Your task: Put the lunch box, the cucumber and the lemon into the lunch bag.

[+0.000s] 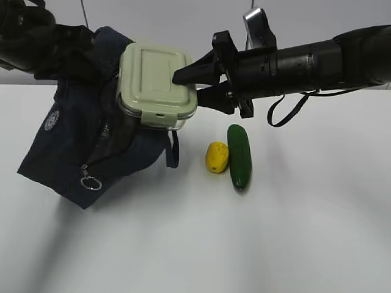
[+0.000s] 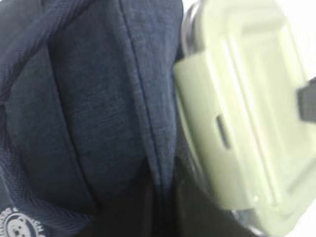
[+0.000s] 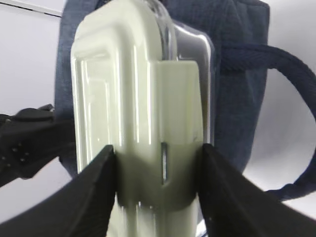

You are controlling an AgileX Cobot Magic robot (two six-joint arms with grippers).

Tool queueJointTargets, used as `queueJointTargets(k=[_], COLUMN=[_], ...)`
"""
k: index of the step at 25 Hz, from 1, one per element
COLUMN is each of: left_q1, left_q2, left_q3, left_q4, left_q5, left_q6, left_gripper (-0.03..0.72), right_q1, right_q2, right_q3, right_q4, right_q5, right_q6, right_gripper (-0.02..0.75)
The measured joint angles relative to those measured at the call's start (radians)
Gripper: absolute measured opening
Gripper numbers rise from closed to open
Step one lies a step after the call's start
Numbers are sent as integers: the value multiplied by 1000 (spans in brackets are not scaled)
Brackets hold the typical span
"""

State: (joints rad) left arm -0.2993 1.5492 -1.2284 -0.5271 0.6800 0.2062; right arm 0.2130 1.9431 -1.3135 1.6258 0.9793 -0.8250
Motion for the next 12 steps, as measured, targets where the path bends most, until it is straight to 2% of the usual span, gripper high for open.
queueJointTargets(k=[4,8,12], left_q1=[0,0,0], left_q2=[-20,-23,-21], left_q3=[0,0,0], left_q4=[-62,-169,-213], left_q5=[-11,-13,-15], left_q6=[41,117,147], left_gripper=[5,5,5], right_q1=[0,0,4], right_q2=[0,7,20], right_q3=[0,0,0], right_q4=[-58,-64,-61], right_q5=[-43,-77,-77], right_q6=[0,0,0], right_gripper=[380,381,380])
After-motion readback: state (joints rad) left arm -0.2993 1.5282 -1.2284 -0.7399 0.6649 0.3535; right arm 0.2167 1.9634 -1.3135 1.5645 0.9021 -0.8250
